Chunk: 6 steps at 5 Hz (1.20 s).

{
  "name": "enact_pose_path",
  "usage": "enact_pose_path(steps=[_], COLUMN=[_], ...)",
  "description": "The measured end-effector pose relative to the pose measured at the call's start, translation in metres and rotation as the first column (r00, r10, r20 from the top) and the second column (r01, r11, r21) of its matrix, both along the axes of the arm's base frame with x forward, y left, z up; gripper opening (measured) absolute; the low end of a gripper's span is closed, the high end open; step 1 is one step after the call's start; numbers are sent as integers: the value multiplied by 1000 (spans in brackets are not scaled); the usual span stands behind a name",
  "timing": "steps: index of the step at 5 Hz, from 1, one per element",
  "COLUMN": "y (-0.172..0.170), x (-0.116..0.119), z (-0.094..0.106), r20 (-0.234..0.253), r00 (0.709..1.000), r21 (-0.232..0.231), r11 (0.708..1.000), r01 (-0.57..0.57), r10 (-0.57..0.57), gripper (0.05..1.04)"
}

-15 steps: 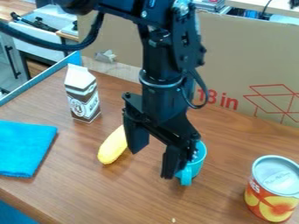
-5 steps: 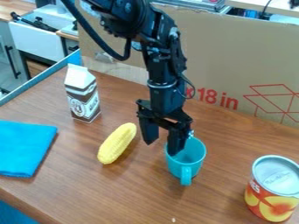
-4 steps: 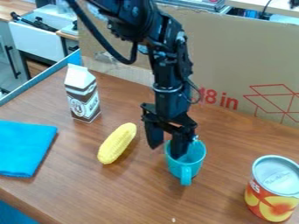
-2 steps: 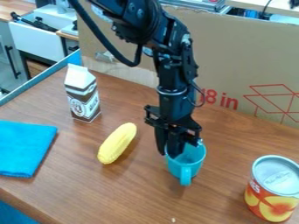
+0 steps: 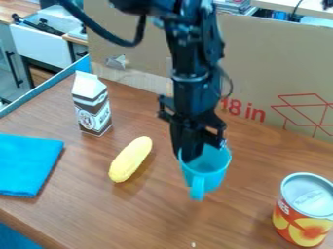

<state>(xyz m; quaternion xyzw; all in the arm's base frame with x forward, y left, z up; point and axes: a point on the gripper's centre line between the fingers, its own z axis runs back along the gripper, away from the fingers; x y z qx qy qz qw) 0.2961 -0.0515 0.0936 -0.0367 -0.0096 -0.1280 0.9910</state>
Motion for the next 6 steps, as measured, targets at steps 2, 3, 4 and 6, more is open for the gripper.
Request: enact_pose_path(steps=[2,3,4,6], y=[-42,-63,-77,-100], x=[-62,-80,-89,-83], z=[6,-2,-17,-46], r20=[-25,-47,-112,-125], r00=[997,988,970,949], r21=[23,55,54,79], r11=[997,987,973,951], r01=[72,149,223,300], r10=[-71,-146,-216,-289], gripper=[98,98,98,98])
